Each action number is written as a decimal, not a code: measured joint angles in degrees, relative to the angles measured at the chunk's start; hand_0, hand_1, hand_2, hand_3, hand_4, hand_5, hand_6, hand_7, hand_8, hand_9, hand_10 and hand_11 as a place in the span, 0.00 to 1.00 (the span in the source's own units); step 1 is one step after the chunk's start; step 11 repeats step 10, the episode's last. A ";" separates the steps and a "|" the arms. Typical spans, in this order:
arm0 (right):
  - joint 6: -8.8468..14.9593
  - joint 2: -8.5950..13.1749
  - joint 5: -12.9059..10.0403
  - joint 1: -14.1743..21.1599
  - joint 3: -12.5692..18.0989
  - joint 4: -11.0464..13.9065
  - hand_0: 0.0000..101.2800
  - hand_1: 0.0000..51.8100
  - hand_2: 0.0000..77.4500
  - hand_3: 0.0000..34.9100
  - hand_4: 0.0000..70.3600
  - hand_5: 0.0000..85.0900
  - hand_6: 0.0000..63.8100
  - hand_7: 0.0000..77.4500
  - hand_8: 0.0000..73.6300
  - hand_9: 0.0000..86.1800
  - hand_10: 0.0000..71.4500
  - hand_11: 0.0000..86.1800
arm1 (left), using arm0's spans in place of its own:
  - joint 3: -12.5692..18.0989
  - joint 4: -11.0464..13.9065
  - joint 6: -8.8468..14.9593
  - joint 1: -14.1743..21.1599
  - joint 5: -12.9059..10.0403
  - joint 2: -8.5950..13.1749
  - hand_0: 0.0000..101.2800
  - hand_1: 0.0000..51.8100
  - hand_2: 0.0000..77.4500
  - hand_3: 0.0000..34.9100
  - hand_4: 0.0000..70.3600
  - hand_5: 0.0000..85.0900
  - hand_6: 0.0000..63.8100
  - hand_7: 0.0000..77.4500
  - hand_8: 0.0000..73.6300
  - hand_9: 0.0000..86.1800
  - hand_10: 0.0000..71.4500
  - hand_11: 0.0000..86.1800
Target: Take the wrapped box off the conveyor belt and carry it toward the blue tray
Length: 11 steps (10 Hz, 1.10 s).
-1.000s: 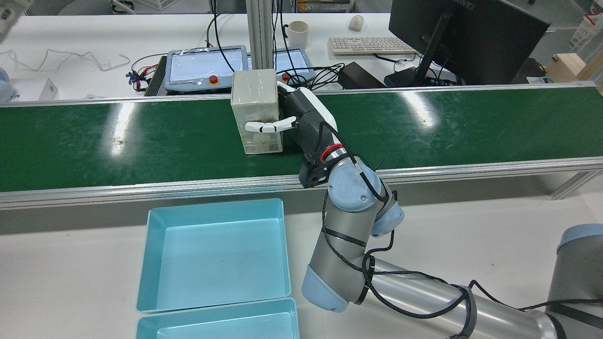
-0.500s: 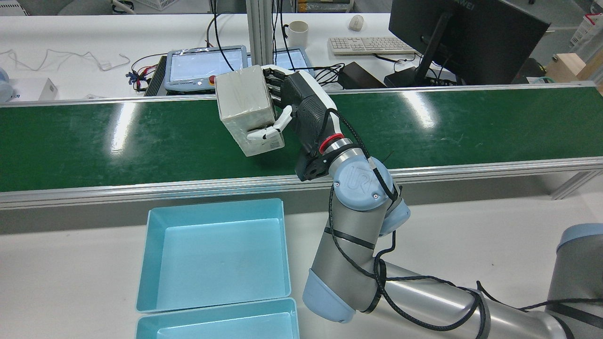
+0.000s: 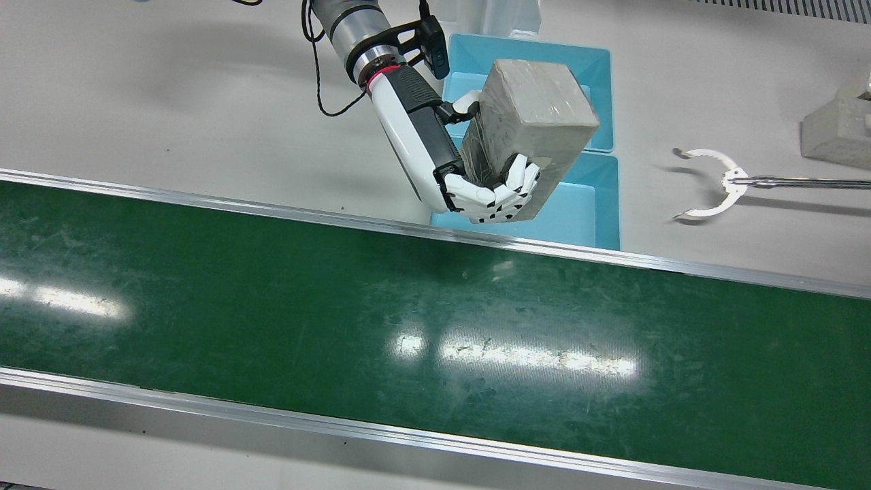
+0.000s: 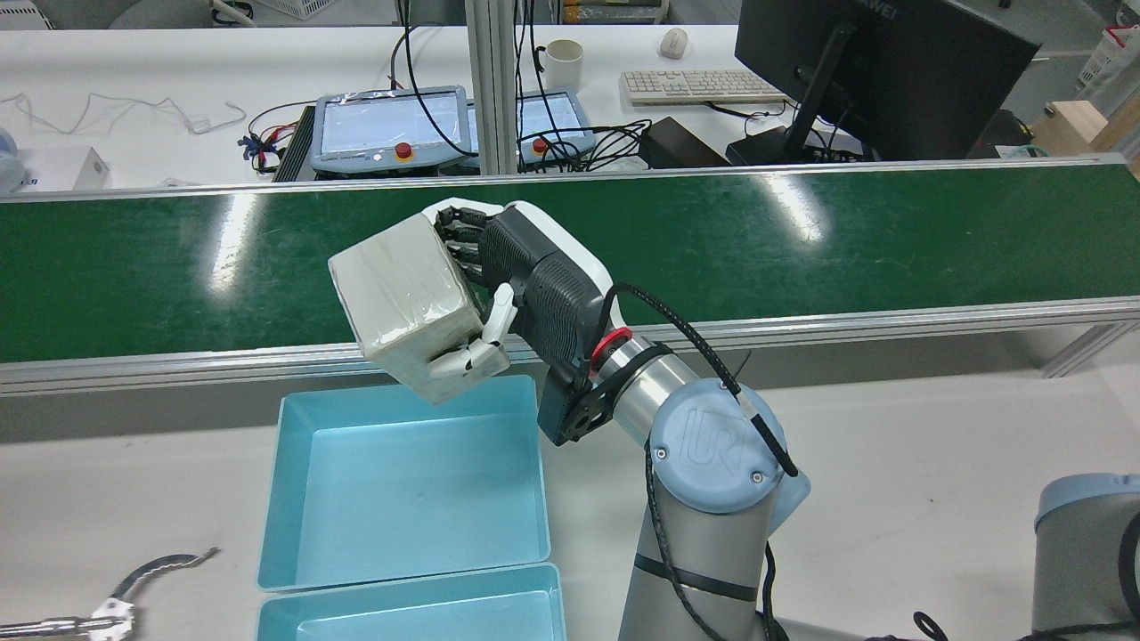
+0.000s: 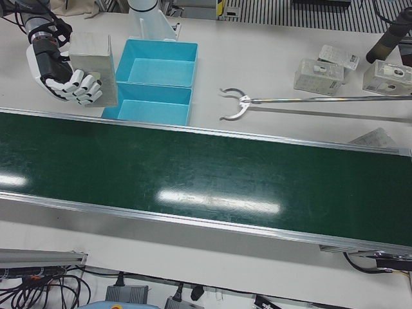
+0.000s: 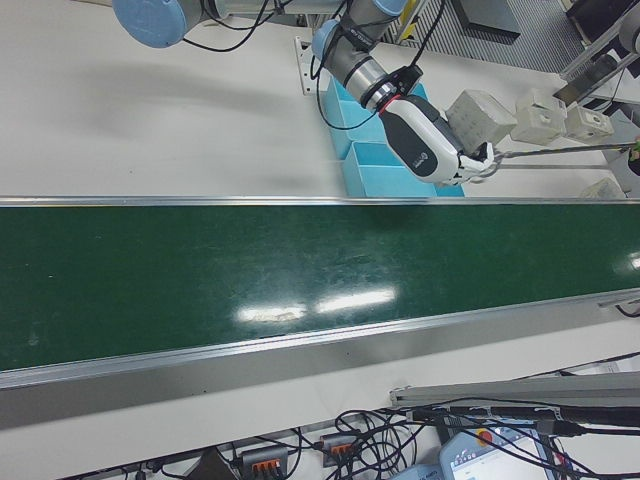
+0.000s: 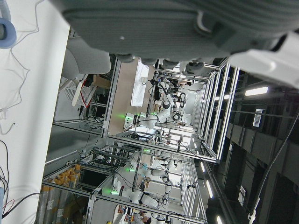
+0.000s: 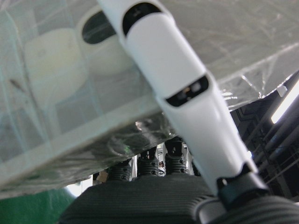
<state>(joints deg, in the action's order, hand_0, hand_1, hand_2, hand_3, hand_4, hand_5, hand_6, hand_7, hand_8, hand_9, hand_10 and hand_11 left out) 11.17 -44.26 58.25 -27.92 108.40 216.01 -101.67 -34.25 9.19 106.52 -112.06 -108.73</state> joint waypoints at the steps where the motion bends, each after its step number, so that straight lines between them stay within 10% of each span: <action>1: -0.01 -1.02 0.22 1.88 1.18 0.30 0.58 0.13 0.42 0.01 0.49 0.62 0.65 0.47 0.64 0.46 0.47 0.47 | 0.00 0.00 0.00 0.00 0.00 0.00 0.00 0.00 0.01 0.00 0.00 0.01 0.01 0.01 0.01 0.00 0.01 0.01; 4: -0.57 -3.94 0.14 4.81 3.52 0.03 0.58 0.03 0.39 0.01 0.47 0.67 0.66 0.46 0.61 0.46 0.27 0.47 | 0.00 0.00 0.00 0.00 0.00 0.00 0.00 0.00 0.01 0.00 0.00 0.01 0.01 0.01 0.01 0.00 0.01 0.01; 5: -1.01 -4.43 0.08 5.35 3.60 -0.17 0.66 0.18 0.29 0.01 0.25 0.58 0.58 0.42 0.39 0.35 0.08 0.37 | 0.00 0.00 0.00 0.00 0.00 0.00 0.00 0.00 0.01 0.00 0.00 0.01 0.01 0.01 0.01 0.00 0.01 0.01; 6: -1.54 -4.63 0.05 6.04 3.33 -0.35 0.66 0.45 0.11 0.01 0.25 0.58 0.48 0.36 0.39 0.35 0.00 0.23 | 0.00 0.00 0.00 0.00 0.00 0.00 0.00 0.00 0.01 0.00 0.00 0.01 0.01 0.01 0.01 0.00 0.01 0.01; 7: -2.07 -4.65 0.00 6.99 3.04 -0.62 0.58 0.15 0.03 0.08 0.12 0.37 0.21 0.11 0.24 0.22 0.00 0.05 | 0.00 0.00 0.00 0.00 0.00 0.00 0.00 0.00 0.01 0.00 0.00 0.01 0.01 0.01 0.01 0.00 0.01 0.01; 8: -2.40 -4.61 -0.06 8.04 2.86 -0.98 0.50 0.15 0.03 0.03 0.12 0.37 0.21 0.11 0.06 0.11 0.00 0.02 | 0.00 0.00 0.00 0.00 0.00 0.00 0.00 0.00 0.01 0.00 0.00 0.01 0.01 0.01 0.01 0.00 0.01 0.01; 11: -2.64 -4.28 -0.05 9.57 2.76 -1.41 0.46 0.23 0.06 0.09 0.15 0.25 0.05 0.04 0.00 0.01 0.00 0.02 | 0.00 0.00 0.00 0.00 0.00 0.00 0.00 0.00 0.01 0.00 0.00 0.01 0.01 0.00 0.01 0.00 0.01 0.01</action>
